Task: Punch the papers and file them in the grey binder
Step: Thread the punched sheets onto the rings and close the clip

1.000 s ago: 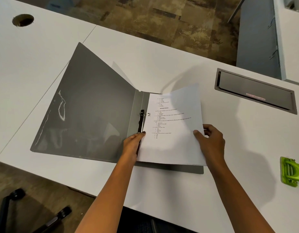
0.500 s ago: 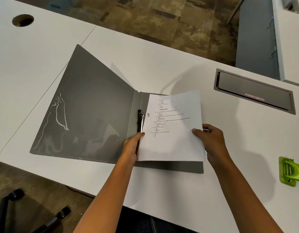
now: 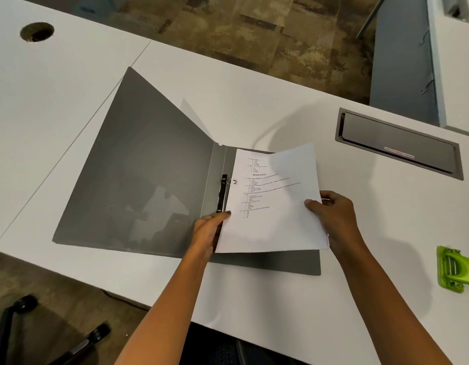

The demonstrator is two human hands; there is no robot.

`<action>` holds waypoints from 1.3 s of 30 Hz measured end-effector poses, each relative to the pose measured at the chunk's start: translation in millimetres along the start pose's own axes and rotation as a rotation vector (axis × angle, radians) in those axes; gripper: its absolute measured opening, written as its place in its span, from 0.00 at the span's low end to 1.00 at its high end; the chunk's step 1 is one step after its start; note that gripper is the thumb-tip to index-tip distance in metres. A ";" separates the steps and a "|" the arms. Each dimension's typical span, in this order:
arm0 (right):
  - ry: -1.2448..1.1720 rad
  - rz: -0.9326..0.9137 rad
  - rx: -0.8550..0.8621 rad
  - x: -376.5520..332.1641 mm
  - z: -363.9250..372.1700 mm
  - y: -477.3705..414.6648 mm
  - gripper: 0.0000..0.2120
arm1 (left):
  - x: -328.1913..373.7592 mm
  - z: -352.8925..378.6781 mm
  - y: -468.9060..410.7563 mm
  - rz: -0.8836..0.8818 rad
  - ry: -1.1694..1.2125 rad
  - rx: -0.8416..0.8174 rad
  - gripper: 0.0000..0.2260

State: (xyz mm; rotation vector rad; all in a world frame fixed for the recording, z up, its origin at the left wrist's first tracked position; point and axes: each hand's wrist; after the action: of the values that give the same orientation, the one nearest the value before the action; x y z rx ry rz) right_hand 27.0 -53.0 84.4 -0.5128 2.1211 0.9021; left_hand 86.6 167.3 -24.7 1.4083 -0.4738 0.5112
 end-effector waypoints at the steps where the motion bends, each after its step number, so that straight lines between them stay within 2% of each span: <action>1: 0.000 0.000 -0.003 0.8 -0.2 -0.5 0.16 | -0.4 -0.6 0.4 -0.001 0.011 -0.013 0.08; 6: 0.001 -0.005 -0.011 3.5 -1.5 -2.8 0.16 | -1.4 -2.6 1.1 0.004 0.028 -0.046 0.07; 11: 0.049 -0.013 -0.017 7.5 1.7 -3.4 0.17 | -5.6 3.1 5.3 0.072 0.026 0.059 0.09; 14: 0.082 -0.018 0.009 11.3 1.1 -4.3 0.17 | -5.5 6.2 7.3 0.081 0.028 0.068 0.10; 19: 0.130 -0.023 0.057 19.4 -1.4 -4.0 0.16 | -11.1 7.4 7.3 0.114 -0.014 0.136 0.04; 22: 0.135 -0.006 0.067 27.1 -2.1 -4.6 0.16 | -11.9 8.6 7.2 0.173 -0.145 0.202 0.04; 27: 0.136 0.040 0.097 42.7 4.0 -6.7 0.16 | -3.8 10.1 17.9 0.412 -0.555 0.378 0.08; 33: 0.193 0.108 0.179 60.5 17.0 -10.1 0.17 | -2.1 6.5 20.3 0.658 -0.711 0.471 0.05; 35: 0.326 0.044 0.276 62.3 23.6 -6.3 0.17 | -2.1 8.0 21.3 0.689 -0.744 0.473 0.08; 37: 0.466 -0.150 0.360 61.7 32.7 -0.6 0.19 | -2.6 10.9 21.4 0.706 -0.762 0.448 0.12; 39: 0.469 -0.378 0.332 57.8 46.1 5.0 0.19 | -5.2 13.1 20.3 0.718 -0.783 0.421 0.15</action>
State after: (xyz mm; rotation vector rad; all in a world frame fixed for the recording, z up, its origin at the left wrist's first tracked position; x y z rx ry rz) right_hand 10.2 -19.3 20.6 -0.9788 2.4038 0.2187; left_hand 70.2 155.8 -10.2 1.8131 -1.6126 0.6378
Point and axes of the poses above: each hand's wrist, its own y-axis away from the middle knuckle, its own z-axis out of the palm, x = y × z, and after that the axes turned 2 degrees about x, right-handed
